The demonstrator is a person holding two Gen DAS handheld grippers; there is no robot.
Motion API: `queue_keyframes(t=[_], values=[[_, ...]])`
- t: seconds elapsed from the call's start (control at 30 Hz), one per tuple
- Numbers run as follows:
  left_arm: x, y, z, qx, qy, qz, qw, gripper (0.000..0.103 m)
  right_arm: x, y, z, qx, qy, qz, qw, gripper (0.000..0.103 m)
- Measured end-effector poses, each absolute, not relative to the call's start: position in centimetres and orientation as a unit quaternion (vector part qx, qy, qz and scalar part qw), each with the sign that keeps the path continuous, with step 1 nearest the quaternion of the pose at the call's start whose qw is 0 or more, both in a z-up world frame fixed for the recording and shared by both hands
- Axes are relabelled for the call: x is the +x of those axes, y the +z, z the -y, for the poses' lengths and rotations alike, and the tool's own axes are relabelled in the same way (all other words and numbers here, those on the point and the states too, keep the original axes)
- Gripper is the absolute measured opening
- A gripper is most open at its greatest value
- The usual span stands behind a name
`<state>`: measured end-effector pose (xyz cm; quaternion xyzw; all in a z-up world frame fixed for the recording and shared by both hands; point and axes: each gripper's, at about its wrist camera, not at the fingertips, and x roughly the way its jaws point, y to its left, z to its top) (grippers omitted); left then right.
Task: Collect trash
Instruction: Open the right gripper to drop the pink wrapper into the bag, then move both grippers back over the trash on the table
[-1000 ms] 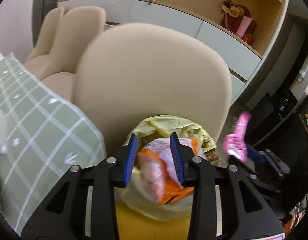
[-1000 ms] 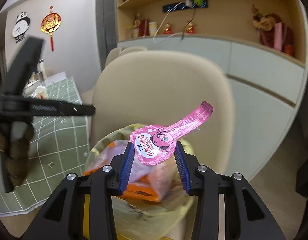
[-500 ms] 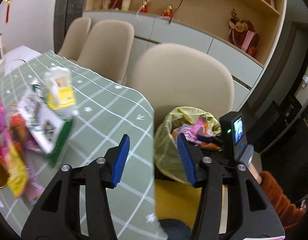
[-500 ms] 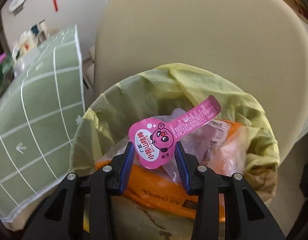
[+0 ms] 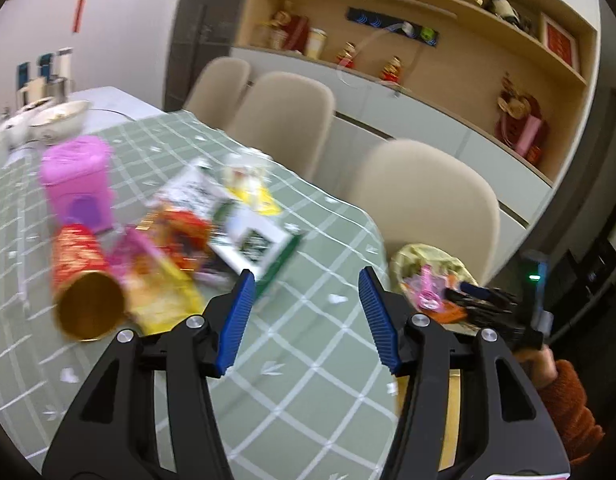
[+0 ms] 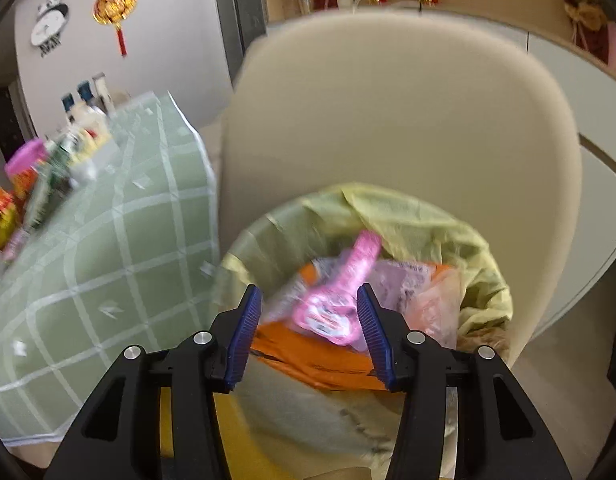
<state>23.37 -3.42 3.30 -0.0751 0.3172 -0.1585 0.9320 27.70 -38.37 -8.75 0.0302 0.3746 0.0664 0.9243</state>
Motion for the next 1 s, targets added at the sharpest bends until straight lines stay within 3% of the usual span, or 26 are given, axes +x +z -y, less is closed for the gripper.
queue_keyframes(t=[0.2,0.3,0.5,0.7,1.0], values=[[21.5,4.1,-2.7,-0.089,-0.079,-0.291,0.949,0.052,25.5,-2.8,33.8,0.000,0.093,-0.334,0.938,0.048],[21.0,3.9,-5.2,-0.092,-0.051,-0.292,0.951,0.057,25.2,-1.0,31.3,-0.007,0.119,-0.321,0.940,0.048],[20.2,3.3,-9.3,-0.094,-0.022,-0.294,0.951,0.057,24.9,1.3,24.2,-0.046,0.184,-0.297,0.936,0.048],[19.3,2.6,-12.4,-0.109,-0.024,-0.288,0.951,0.057,27.1,2.2,16.1,-0.101,0.235,-0.286,0.924,0.048],[19.4,1.0,-15.8,-0.168,-0.046,-0.299,0.938,0.057,35.0,0.5,8.9,-0.098,0.233,-0.327,0.911,0.048]])
